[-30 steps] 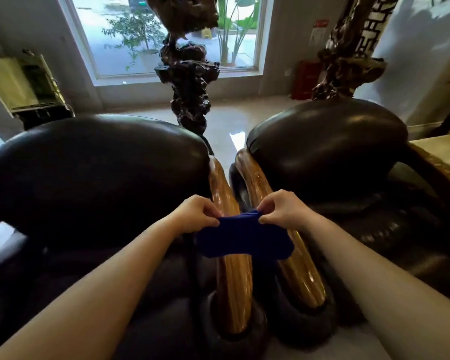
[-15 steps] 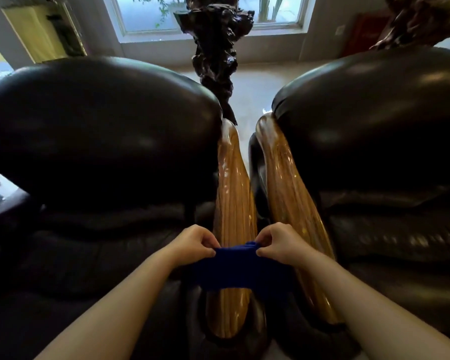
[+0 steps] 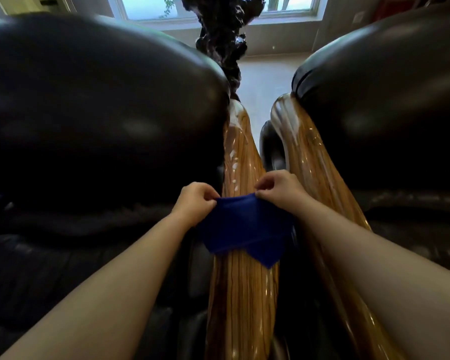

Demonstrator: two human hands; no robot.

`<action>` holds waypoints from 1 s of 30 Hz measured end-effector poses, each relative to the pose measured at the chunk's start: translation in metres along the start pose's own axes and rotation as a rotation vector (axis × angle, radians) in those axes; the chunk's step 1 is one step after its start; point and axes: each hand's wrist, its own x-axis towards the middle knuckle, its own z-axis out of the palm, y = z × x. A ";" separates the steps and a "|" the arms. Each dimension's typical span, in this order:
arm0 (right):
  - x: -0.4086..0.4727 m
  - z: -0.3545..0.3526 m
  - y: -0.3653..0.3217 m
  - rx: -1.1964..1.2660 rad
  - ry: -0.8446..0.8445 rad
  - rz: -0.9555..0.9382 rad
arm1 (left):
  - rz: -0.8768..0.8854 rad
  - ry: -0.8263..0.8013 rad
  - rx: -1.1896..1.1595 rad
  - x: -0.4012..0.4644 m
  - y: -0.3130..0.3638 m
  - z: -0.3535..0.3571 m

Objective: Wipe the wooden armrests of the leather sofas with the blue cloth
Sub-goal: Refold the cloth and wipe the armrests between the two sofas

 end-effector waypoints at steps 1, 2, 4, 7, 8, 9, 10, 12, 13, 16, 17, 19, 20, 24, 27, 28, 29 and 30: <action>-0.003 0.006 0.002 -0.001 0.101 -0.008 | 0.027 0.106 -0.007 0.001 -0.003 0.007; -0.011 0.016 0.004 -0.043 0.256 -0.023 | 0.063 0.227 -0.008 -0.001 -0.006 0.015; -0.036 0.038 0.006 -0.208 0.547 -0.063 | 0.145 0.395 0.027 -0.013 -0.013 0.035; -0.062 0.068 0.006 -0.357 0.545 -0.090 | 0.223 0.327 0.147 -0.031 -0.018 0.070; -0.064 0.078 0.008 -0.390 0.496 -0.087 | 0.223 0.280 0.163 -0.032 -0.019 0.082; -0.063 0.086 0.010 -0.395 0.458 -0.066 | 0.214 0.243 0.164 -0.031 -0.020 0.092; -0.059 0.093 0.012 -0.368 0.438 -0.037 | 0.202 0.224 0.151 -0.027 -0.021 0.101; -0.048 0.101 0.014 -0.288 0.435 -0.001 | 0.167 0.229 0.114 -0.018 -0.025 0.112; -0.044 0.103 0.016 -0.264 0.449 -0.008 | 0.156 0.244 0.102 -0.013 -0.026 0.114; -0.035 0.104 0.021 -0.259 0.463 -0.043 | 0.142 0.255 0.094 -0.006 -0.028 0.116; -0.033 0.103 0.022 -0.259 0.462 -0.049 | 0.141 0.249 0.092 -0.004 -0.028 0.115; -0.030 0.101 0.022 -0.259 0.448 -0.050 | 0.125 0.238 0.076 -0.002 -0.026 0.114; -0.026 0.099 0.021 -0.262 0.439 -0.046 | 0.116 0.233 0.064 0.001 -0.025 0.113; -0.009 0.090 0.018 -0.256 0.402 -0.014 | 0.100 0.217 0.051 0.019 -0.022 0.107; 0.004 0.083 0.017 -0.248 0.390 -0.006 | 0.107 0.211 0.069 0.035 -0.019 0.105; 0.010 0.081 0.017 -0.242 0.386 -0.005 | 0.110 0.207 0.077 0.040 -0.018 0.103; 0.015 0.078 0.017 -0.234 0.384 -0.004 | 0.115 0.200 0.084 0.047 -0.017 0.102; 0.021 0.075 0.016 -0.226 0.381 -0.001 | 0.121 0.193 0.089 0.053 -0.016 0.100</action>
